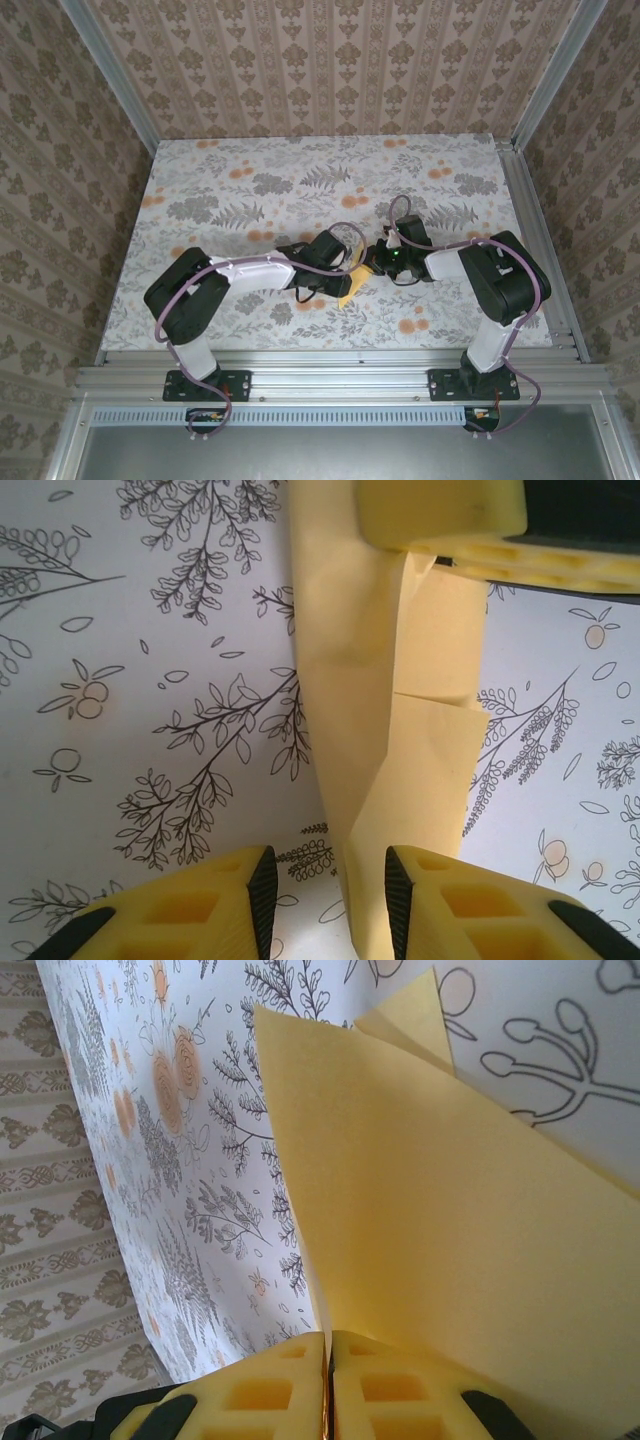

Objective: Fold a paper plane with a square sheet of paper (pick it up from the middle)
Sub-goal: Fold the wing for the fifth time at the center of the table.

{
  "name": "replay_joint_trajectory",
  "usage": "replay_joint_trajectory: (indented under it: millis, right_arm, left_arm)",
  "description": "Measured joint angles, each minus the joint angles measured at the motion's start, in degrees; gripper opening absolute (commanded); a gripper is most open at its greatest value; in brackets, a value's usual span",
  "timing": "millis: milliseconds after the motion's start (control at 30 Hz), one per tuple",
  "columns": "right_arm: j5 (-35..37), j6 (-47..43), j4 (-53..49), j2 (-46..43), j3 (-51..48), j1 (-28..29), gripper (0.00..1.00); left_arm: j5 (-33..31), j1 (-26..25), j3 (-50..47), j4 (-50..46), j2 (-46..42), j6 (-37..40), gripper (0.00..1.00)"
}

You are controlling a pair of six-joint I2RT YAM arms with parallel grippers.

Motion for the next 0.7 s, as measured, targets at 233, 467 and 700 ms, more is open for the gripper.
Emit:
replay_joint_trajectory:
  millis: [233, 467, 700]
  right_arm:
    - [-0.04, 0.22, 0.50, -0.33, -0.28, 0.00, 0.12]
    - [-0.04, 0.28, 0.83, -0.76, -0.37, 0.00, 0.21]
    - [-0.02, 0.48, 0.15, -3.37, -1.20, 0.00, 0.34]
  left_arm:
    - [-1.05, -1.29, 0.07, -0.17, 1.25, 1.07, 0.21]
    - [-3.37, -2.12, 1.86, -1.99, 2.54, 2.51, 0.14]
    - [-6.21, -3.28, 3.15, -3.87, 3.19, 3.93, 0.12]
